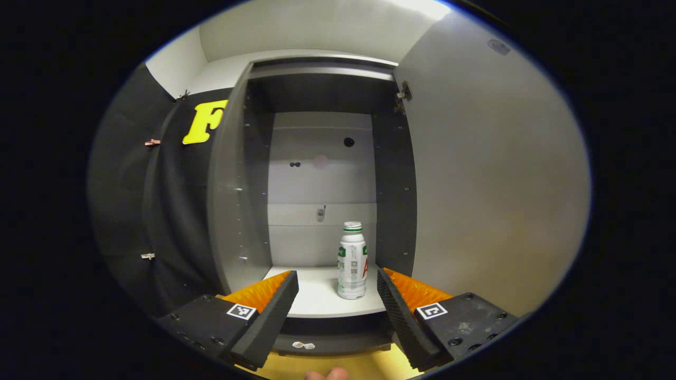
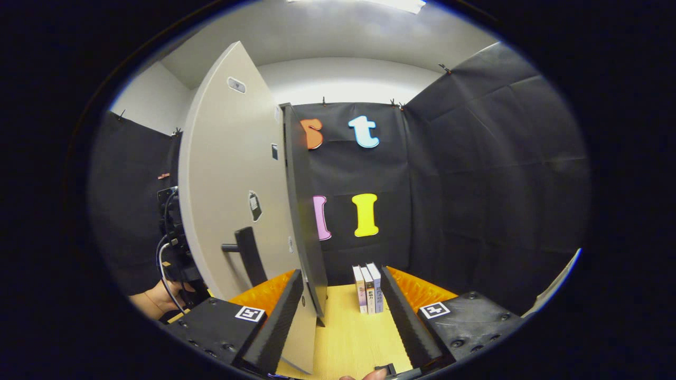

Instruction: Open the cabinet door with the right hand, grasp the bottle in the cabinet with the left hand and place it on the coaster, then close the cabinet door with the right hand.

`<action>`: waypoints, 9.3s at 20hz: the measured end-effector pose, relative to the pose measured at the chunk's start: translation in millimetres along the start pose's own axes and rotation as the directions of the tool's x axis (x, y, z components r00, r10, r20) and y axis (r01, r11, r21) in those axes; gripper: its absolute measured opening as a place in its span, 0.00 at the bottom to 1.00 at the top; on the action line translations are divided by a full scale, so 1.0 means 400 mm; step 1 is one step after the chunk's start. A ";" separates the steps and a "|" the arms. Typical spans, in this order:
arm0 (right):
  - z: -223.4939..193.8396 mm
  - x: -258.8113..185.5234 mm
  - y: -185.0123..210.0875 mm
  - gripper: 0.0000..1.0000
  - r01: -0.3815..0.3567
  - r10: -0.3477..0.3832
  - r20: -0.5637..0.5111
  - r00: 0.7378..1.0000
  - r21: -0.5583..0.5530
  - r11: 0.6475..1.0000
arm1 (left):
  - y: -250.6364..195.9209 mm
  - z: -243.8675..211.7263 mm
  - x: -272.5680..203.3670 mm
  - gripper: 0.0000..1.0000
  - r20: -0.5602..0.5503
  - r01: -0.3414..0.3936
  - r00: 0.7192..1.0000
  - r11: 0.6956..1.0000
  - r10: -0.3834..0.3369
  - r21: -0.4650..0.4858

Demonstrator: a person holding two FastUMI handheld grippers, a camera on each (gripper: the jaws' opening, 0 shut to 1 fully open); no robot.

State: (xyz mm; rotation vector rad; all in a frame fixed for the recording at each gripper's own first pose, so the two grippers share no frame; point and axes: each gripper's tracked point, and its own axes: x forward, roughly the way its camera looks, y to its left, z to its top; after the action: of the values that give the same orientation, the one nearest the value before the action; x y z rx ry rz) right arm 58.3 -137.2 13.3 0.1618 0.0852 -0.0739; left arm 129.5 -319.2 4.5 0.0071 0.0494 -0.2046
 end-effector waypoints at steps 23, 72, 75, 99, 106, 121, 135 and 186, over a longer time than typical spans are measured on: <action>-0.040 0.119 -0.113 0.97 0.066 -0.066 -0.016 0.998 -0.010 0.998 | -0.049 -0.107 0.476 0.78 -0.044 0.004 0.999 1.000 -0.004 0.000; -0.011 0.029 0.024 0.98 0.203 -0.190 0.129 0.973 -0.101 0.974 | 0.519 -0.739 -0.532 0.76 -0.059 -0.069 0.996 0.994 0.064 -0.086; -0.006 0.026 0.019 0.97 0.200 -0.183 0.145 0.972 -0.108 0.974 | 0.532 -0.828 -0.528 0.76 -0.108 -0.090 0.991 0.994 0.083 -0.061; -0.030 0.039 0.020 0.98 0.183 -0.172 0.119 0.978 -0.089 0.979 | 0.509 -0.845 -0.558 0.95 -0.163 -0.120 0.981 0.990 0.106 -0.074; -0.030 0.018 0.033 0.98 0.174 -0.166 0.078 0.983 -0.105 0.979 | 0.527 -0.644 -0.582 0.95 -0.136 -0.151 0.981 0.985 0.139 -0.083; -0.060 -0.008 0.057 0.97 0.183 -0.180 0.038 0.983 -0.077 0.980 | 0.705 -0.219 -0.603 0.95 -0.084 -0.233 0.970 0.972 0.229 -0.039; -0.123 -0.009 0.341 0.98 0.089 -0.089 -0.007 0.996 -0.017 0.996 | 0.759 -0.159 -0.625 0.95 -0.058 -0.223 0.974 0.970 0.218 -0.095; -0.255 0.035 0.519 0.98 -0.076 0.071 -0.045 0.996 -0.112 0.991 | 0.571 -0.118 -0.576 0.95 -0.058 -0.109 0.993 0.992 0.106 -0.057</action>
State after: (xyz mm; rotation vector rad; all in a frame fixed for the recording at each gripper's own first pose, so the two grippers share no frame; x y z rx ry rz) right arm 80.8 82.9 -55.5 0.0528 0.1240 0.0079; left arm -51.4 -48.2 -30.7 -0.0449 0.1101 -0.0953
